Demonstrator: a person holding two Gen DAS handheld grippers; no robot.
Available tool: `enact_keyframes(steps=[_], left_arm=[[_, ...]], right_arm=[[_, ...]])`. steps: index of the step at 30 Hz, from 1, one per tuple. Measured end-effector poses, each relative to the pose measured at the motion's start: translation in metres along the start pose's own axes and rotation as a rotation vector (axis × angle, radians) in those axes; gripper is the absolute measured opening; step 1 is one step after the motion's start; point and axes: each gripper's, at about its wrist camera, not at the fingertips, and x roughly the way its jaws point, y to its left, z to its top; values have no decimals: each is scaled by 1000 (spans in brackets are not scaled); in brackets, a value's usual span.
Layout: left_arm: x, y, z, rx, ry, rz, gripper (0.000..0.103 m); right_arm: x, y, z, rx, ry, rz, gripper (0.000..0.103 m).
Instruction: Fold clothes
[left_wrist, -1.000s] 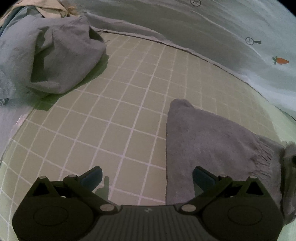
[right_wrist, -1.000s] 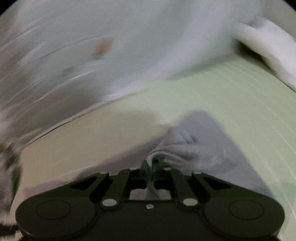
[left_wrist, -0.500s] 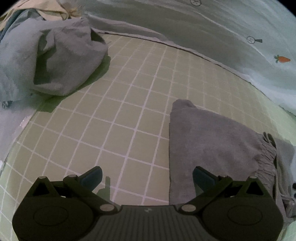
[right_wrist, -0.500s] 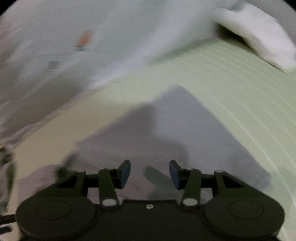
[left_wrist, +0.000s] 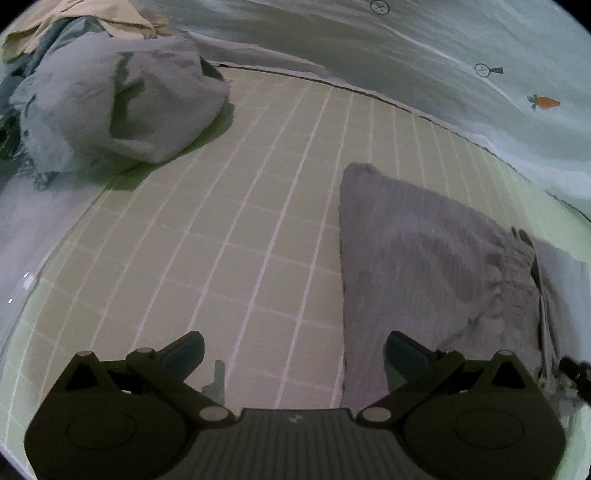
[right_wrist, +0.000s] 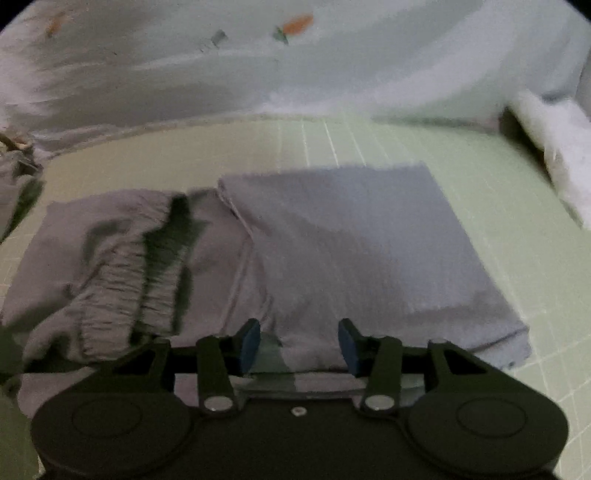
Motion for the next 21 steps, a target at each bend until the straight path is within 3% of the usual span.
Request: enact_keyframes(steps=[6,9,10,11,12,21], left_arm=[[-15,13,-18,33,-14,31,103],[-22,20,-26,44,-21,46,103],[-24,22,-29,44,-22,54,103],[-26,25,-32,44,-23,61,103],[-28,28,-34,39,-23,65,103],[-27,30,-43,42,5,36,103]], right_arm=[[-19,22,-9,-83,-70,33,44],[-23,26,-12,-92,-75,47,30],[-24,28,-13,-95,-77,52,23],[-25,29,-14,-98,-78,56,7],[-26,31,-15,-102,-80,61,2],[-38,45,-24,-129,-95,103,2]])
